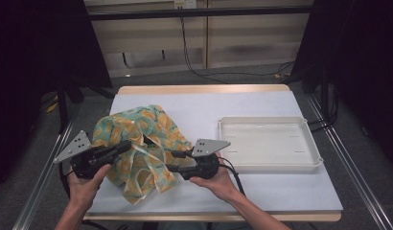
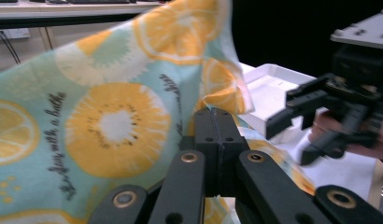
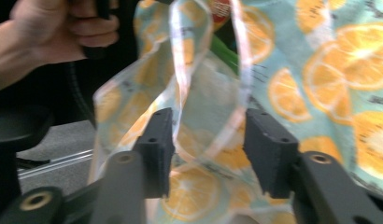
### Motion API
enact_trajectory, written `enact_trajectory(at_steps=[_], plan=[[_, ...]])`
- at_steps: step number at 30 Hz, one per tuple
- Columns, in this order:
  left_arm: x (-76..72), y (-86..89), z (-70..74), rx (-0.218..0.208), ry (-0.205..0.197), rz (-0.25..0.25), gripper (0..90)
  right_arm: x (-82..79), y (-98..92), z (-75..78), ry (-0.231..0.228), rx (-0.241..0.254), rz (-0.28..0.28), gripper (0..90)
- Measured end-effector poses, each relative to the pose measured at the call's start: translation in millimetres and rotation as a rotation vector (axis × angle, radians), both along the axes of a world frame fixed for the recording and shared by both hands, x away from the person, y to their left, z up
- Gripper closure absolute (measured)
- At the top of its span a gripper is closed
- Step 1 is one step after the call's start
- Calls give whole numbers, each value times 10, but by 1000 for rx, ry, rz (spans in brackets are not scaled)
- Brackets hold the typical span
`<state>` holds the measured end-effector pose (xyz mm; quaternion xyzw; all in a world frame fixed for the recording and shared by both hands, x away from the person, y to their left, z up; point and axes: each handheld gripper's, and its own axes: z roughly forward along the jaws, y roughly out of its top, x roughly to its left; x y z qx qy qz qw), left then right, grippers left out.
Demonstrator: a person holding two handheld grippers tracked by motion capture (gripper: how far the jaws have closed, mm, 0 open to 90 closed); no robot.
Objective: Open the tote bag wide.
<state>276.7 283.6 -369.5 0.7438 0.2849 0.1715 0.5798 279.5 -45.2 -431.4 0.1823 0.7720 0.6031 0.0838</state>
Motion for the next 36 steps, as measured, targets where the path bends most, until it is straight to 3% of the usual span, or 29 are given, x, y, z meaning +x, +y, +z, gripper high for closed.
enact_trajectory(at_steps=[4,11,15,19,20,25,27,29,30,31,33,35,36], plan=[[53,90,34,-36,5,20,900,-79,54,-96,9,-41,45,395],[127,229,107,-76,-5,52,900,-186,-40,-199,10,-79,80,331],[136,239,178,-69,-18,56,900,-170,17,-284,30,-101,94,260],[145,251,218,-74,-26,68,900,-148,65,-312,2,-123,78,220],[153,269,223,-75,-25,75,900,-129,102,-339,-38,-150,58,214],[168,322,242,-71,-19,85,900,-74,160,-423,-50,-183,28,233],[161,324,234,-78,-18,81,900,-2,174,-409,-47,-133,-11,348],[157,349,209,-68,-13,79,900,33,170,-351,-54,-88,-8,556],[157,349,209,-68,-13,79,900,33,170,-351,-54,-88,-8,556],[157,377,204,-63,-15,88,900,63,158,-265,-74,-56,-9,748],[154,395,203,-64,-10,89,900,102,129,-179,-62,-22,-19,858],[158,438,202,-63,-7,98,900,136,106,-124,-62,6,-23,900],[162,471,204,-69,-7,109,900,205,65,-10,-73,25,-51,900]])
